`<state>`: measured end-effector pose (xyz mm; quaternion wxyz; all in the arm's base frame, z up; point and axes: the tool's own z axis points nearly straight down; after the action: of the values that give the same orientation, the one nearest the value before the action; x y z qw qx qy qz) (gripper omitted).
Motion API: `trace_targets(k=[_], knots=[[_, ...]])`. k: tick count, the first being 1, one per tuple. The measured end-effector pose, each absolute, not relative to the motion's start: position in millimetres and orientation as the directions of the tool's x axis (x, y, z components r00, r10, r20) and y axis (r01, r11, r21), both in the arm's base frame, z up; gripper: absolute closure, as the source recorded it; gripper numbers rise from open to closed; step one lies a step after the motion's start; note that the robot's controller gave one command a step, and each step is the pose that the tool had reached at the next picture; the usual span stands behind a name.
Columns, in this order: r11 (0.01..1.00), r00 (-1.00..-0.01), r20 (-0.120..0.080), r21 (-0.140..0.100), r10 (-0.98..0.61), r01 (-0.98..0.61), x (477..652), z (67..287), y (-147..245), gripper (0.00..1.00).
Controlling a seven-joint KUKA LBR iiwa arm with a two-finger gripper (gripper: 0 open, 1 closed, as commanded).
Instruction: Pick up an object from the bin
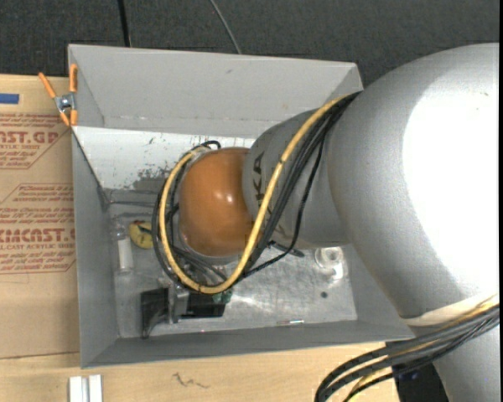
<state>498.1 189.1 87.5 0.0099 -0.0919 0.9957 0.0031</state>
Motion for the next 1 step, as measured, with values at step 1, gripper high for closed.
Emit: trace_targets(k=[1], knots=[[0.983,-0.983,0.006,-0.001,-0.183,-0.183,492.4,128.8,178.2,1.00]])
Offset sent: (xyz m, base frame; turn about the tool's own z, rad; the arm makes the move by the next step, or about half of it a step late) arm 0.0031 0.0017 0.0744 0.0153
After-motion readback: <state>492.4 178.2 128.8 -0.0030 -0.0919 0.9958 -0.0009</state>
